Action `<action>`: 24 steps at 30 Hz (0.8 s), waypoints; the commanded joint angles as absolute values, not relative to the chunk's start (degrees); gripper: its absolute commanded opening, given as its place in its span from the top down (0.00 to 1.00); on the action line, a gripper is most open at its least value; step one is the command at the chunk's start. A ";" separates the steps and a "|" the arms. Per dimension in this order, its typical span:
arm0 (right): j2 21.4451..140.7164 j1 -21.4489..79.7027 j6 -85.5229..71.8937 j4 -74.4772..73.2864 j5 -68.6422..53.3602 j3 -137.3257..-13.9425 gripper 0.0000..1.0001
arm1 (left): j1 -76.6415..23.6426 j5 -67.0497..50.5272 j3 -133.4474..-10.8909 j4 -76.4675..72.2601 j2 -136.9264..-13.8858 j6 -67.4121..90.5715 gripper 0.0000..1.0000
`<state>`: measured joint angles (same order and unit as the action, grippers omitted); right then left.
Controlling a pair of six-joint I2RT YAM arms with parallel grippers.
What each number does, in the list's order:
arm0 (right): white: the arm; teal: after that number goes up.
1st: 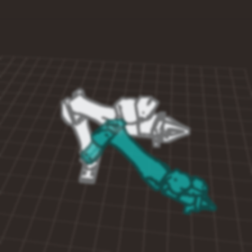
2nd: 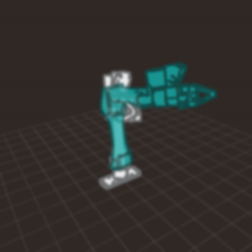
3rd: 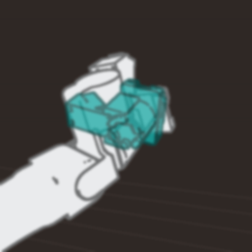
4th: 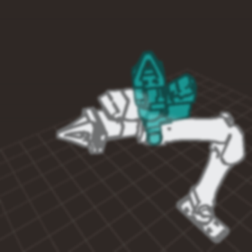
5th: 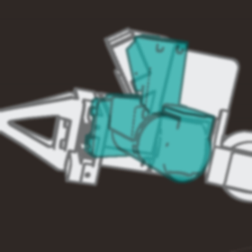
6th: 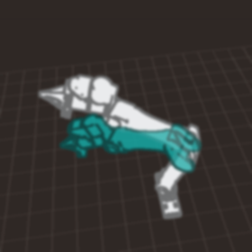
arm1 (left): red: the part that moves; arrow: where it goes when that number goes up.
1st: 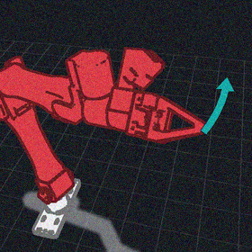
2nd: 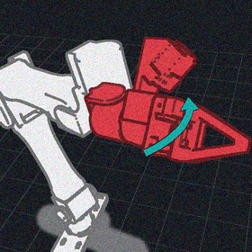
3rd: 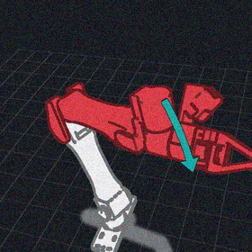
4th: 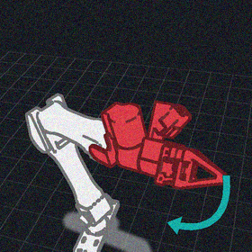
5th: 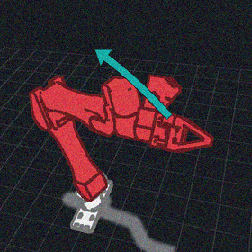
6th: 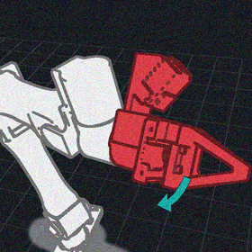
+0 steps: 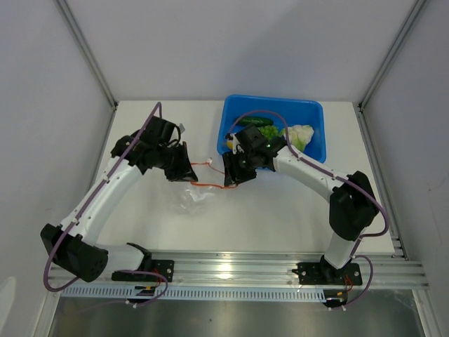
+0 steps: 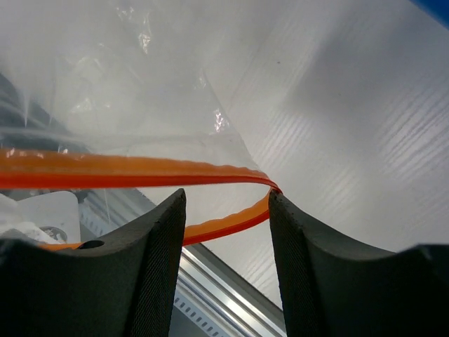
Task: Place the food in the zip-top bag and seal the zipper
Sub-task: Open the zipper of the food storage bag at the center of the board.
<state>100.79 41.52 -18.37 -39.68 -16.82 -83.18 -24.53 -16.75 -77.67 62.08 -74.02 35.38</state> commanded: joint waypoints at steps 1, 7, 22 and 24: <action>97.38 41.66 -17.41 -35.78 -17.83 -83.23 0.46 | -23.91 -17.14 -78.31 62.49 -73.65 34.19 0.99; 97.21 42.36 -15.73 -35.33 -22.76 -86.13 0.44 | -23.91 -16.09 -77.26 62.14 -76.02 34.01 0.99; 91.14 34.21 -19.42 -41.56 -4.67 -96.85 0.01 | -23.64 -17.84 -75.32 56.78 -78.22 33.05 0.99; 91.93 32.00 -20.30 -42.71 -3.69 -97.47 0.01 | -23.73 -19.33 -74.79 56.16 -78.14 32.87 0.99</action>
